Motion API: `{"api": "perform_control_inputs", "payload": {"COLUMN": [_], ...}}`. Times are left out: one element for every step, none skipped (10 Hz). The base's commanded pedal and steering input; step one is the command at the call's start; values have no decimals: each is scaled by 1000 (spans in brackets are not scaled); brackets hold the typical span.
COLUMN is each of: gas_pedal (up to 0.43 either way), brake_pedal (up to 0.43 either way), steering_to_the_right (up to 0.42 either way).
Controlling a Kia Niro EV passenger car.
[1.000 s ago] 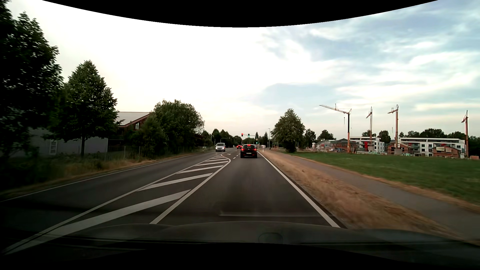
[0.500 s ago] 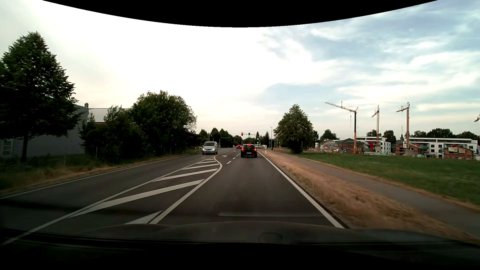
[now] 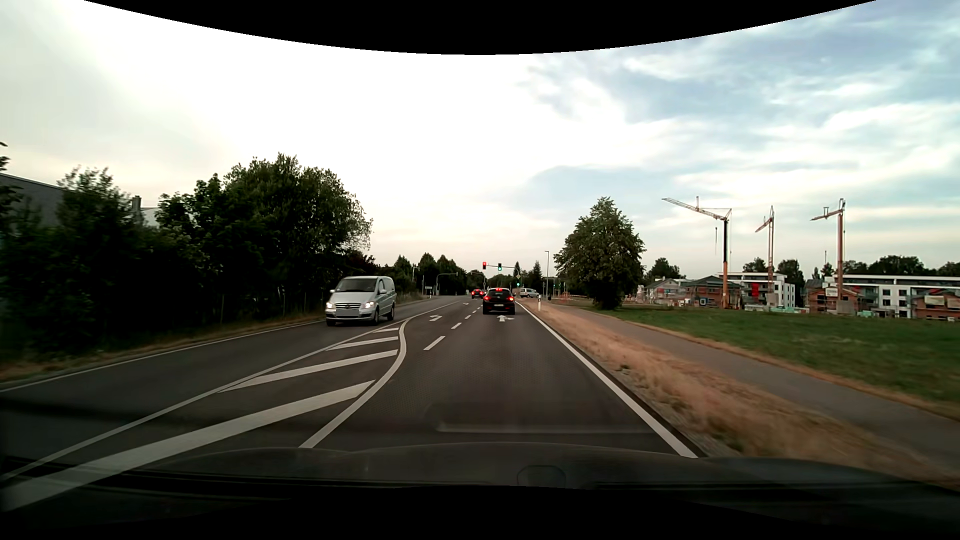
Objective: Follow the waypoints while adhering to traffic rules and regulations
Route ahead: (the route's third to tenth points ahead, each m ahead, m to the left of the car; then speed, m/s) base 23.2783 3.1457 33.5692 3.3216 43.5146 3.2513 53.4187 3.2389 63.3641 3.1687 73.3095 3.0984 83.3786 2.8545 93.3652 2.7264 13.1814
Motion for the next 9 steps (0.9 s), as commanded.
{"api": "perform_control_inputs", "payload": {"gas_pedal": [59, 59, 59, 59, 59, 59, 59, 59, 59], "brake_pedal": [12, 6, 6, 6, 6, 6, 6, 6, 6], "steering_to_the_right": [-2, -1, -2, -2, -2, -2, -1, -2, -2]}}
